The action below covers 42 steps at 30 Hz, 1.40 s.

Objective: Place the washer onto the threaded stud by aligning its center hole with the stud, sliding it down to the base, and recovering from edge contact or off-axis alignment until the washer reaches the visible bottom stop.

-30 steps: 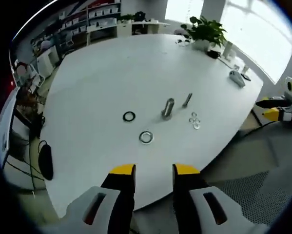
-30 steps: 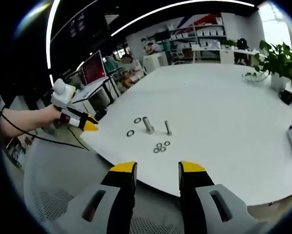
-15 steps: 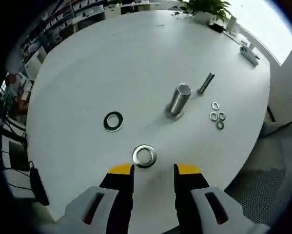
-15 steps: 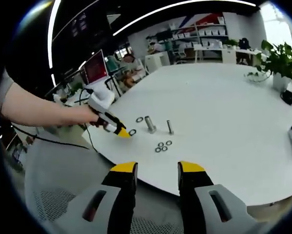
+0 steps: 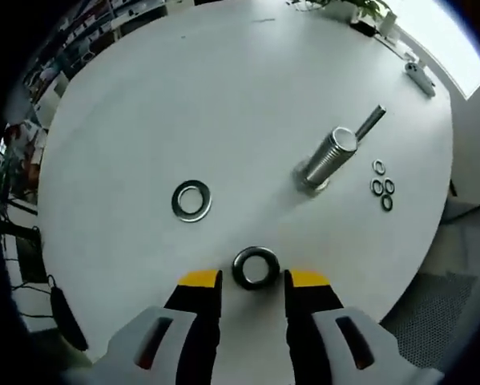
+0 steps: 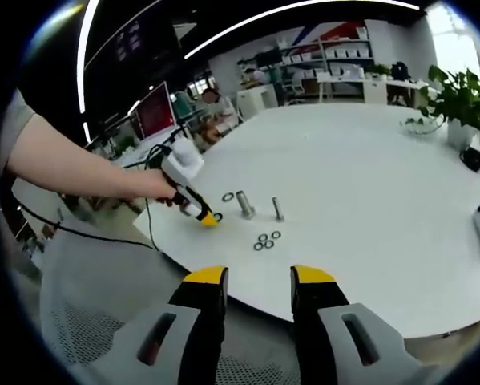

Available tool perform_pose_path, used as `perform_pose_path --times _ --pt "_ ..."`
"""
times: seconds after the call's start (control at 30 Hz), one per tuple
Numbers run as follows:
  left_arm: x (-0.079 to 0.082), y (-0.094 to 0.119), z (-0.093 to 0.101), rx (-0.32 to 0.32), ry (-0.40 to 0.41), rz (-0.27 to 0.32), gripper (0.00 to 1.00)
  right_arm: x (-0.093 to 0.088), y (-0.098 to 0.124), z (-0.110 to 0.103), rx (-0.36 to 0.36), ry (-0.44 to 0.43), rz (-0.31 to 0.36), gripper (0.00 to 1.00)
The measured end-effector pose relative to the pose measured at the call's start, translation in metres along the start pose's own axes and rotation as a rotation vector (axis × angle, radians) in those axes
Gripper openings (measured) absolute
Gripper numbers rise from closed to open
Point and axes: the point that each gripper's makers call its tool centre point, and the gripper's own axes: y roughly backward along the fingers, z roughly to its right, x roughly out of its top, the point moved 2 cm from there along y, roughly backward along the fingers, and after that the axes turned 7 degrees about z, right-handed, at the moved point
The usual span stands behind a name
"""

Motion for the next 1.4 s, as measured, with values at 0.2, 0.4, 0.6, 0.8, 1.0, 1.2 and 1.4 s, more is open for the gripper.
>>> perform_pose_path --times 0.2,0.4,0.6,0.8,1.0,1.2,1.4 --pt "0.0005 -0.0014 0.0022 0.000 -0.071 -0.022 0.29 -0.0026 -0.0004 0.0018 -0.011 -0.002 -0.016 0.33" --pt "0.0009 -0.0016 -0.0013 -0.013 -0.089 -0.054 0.28 -0.0029 -0.0002 0.0030 -0.019 0.002 -0.018 0.33" --pt "0.0024 -0.0014 -0.0011 -0.025 -0.124 -0.053 0.26 -0.0043 -0.0002 0.0056 -0.035 -0.002 -0.028 0.33" --pt "0.0028 -0.0021 -0.0013 -0.049 -0.141 -0.042 0.26 -0.0026 0.0002 0.0055 -0.036 -0.005 -0.018 0.33" --pt "0.0046 -0.0036 0.0018 -0.043 -0.175 -0.081 0.25 -0.0015 0.0003 0.0040 -0.026 -0.002 -0.010 0.33" --pt "0.0058 -0.0047 0.0022 -0.045 -0.190 -0.130 0.24 0.0008 0.0001 0.0015 -0.012 -0.003 0.005 0.33" --pt "0.0040 -0.0032 0.0048 -0.041 -0.208 -0.133 0.21 0.0016 -0.0002 0.0002 -0.006 -0.005 0.009 0.33"
